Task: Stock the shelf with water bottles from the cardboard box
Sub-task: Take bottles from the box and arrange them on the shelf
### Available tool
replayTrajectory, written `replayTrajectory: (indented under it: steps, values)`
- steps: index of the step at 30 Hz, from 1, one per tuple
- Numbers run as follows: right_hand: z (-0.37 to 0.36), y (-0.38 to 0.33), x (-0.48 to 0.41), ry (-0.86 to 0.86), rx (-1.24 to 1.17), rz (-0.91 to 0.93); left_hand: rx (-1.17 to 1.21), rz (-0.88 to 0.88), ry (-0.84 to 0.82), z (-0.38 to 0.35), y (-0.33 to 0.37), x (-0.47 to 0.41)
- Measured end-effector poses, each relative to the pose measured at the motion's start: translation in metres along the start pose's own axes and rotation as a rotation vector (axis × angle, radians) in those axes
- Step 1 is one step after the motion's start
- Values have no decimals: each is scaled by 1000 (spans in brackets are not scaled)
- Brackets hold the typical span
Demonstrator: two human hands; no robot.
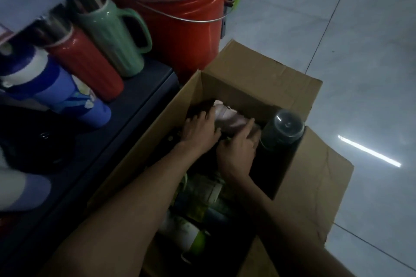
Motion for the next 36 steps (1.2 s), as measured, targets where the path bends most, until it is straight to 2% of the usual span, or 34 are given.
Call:
replayTrajectory:
  steps: [3, 7, 11, 16, 19, 24, 28, 33, 36]
  values:
    - [-9, -6, -7, 98, -33, -55, 284, 145, -26, -11, 3, -14]
    - [-12, -9, -16, 56, -46, -195, 567, 354, 39, -14, 2, -27]
    - [-12, -3, -20, -30, -8, -196, 687, 334, 108, -16, 1, -18]
    - [-10, 3, -22, -10, -74, -196, 843, 264, 255, -16, 3, 2]
    - [-6, 10, -23, -31, -94, -156, 836, 188, 335, -8, 5, 11]
    - [-4, 14, -18, -34, -138, -62, 773, 48, 376, 4, 11, 32]
    - [1, 18, -19, 35, -197, -3, 579, -20, 483, 9, 29, 43]
    - [9, 20, -25, 59, -299, -64, 397, -54, 460, 24, 48, 44]
    - [11, 21, -23, 68, -355, -55, 407, -62, 447, 29, 48, 42]
Point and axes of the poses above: each hand's wrist, its own x-axis away from the middle knuckle, its own z-axis out of the back of the hand, y = z × x, the point moved 2 cm from there along -x, towards the middle knuckle, and after that the axes turned 9 degrees about -x, right-handed, at the moved point
